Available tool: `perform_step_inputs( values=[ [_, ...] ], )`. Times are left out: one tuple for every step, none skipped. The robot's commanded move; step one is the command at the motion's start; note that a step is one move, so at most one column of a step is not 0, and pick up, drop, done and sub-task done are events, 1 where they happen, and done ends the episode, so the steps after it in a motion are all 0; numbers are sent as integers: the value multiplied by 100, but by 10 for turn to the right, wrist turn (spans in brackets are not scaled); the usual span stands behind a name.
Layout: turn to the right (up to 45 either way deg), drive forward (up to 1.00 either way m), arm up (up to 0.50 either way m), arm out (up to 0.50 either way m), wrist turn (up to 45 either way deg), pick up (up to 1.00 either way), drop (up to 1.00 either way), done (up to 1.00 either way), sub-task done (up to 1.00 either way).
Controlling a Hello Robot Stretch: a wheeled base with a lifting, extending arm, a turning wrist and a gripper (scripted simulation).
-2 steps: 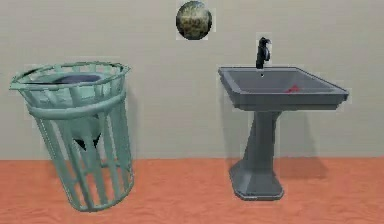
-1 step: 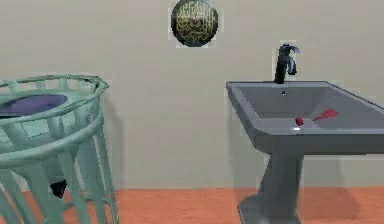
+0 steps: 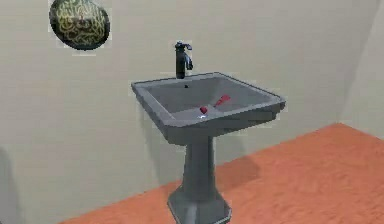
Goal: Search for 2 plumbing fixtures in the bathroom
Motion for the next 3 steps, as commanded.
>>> perform_step_inputs(
  values=[
    [0,0,0,0,0,0,0,0,100],
    [-450,0,0,0,0,0,0,0,0],
    [-450,0,0,0,0,0,0,0,0]
  ],
)
